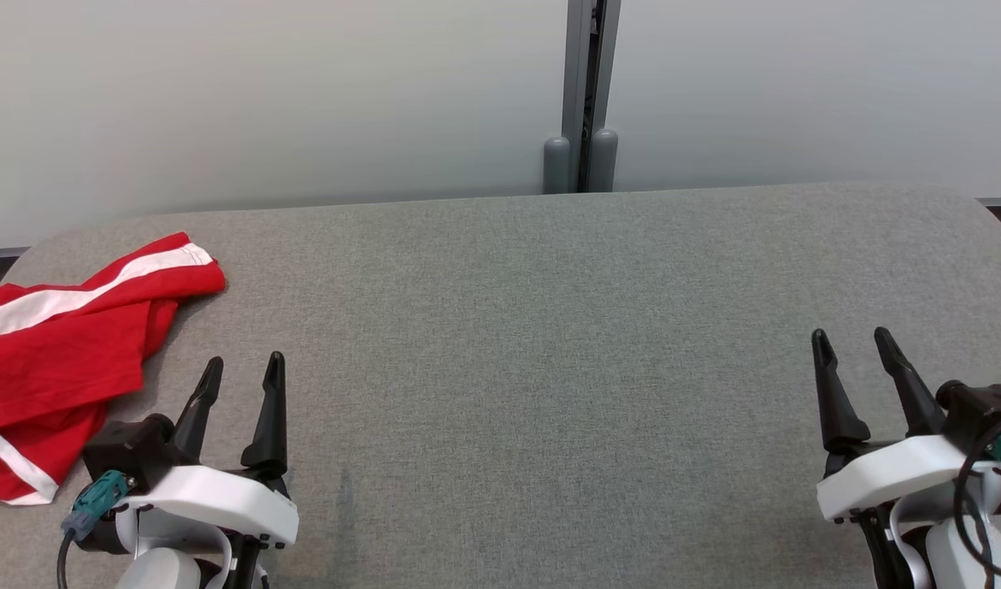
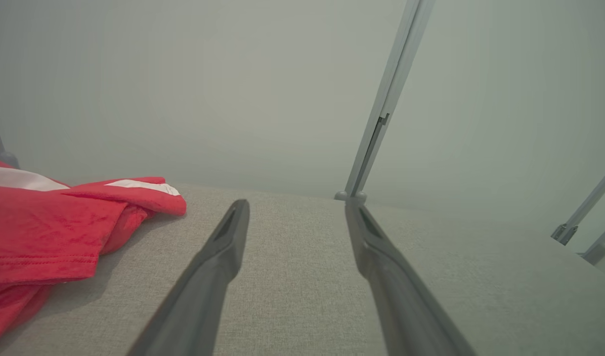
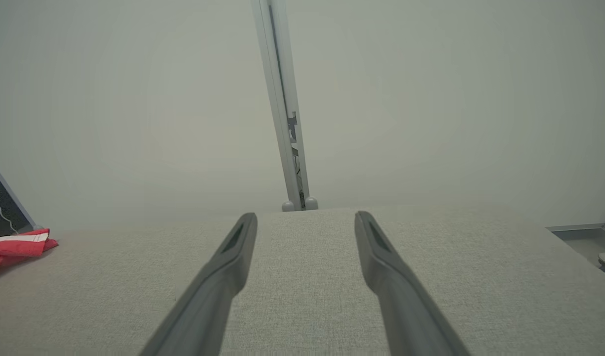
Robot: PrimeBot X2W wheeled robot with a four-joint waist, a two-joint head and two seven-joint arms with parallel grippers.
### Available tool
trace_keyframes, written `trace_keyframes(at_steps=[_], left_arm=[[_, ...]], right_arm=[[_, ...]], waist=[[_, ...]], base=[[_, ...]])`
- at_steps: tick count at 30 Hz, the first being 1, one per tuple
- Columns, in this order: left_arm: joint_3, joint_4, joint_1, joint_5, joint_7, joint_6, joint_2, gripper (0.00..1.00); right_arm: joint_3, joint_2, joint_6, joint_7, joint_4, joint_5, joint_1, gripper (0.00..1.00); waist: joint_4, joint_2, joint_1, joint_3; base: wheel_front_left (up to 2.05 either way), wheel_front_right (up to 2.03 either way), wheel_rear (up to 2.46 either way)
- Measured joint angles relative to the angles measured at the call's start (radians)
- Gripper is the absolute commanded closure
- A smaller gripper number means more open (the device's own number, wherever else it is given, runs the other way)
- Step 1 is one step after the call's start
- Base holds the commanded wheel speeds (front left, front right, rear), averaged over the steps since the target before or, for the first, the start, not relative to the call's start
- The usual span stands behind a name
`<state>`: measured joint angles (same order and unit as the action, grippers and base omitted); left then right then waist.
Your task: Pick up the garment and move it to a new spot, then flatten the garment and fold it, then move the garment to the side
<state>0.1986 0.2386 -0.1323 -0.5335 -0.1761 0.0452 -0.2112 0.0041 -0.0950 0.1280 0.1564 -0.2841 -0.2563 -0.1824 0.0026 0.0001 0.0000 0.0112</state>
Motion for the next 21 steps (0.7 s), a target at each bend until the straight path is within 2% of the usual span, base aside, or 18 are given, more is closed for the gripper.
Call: trace_keyframes(at_steps=[21], left_arm=[[0.008, 0.010, 0.006, 0.095, 0.041, 0.032, -0.017, 0.00]], right_arm=[[0.008, 0.023, 0.002, 0.077, -0.066, 0.103, 0.008, 0.00]], waist=[[0.003, -0.0001, 0.0000, -0.005]], base=[[0.00, 0.00, 0.00]])
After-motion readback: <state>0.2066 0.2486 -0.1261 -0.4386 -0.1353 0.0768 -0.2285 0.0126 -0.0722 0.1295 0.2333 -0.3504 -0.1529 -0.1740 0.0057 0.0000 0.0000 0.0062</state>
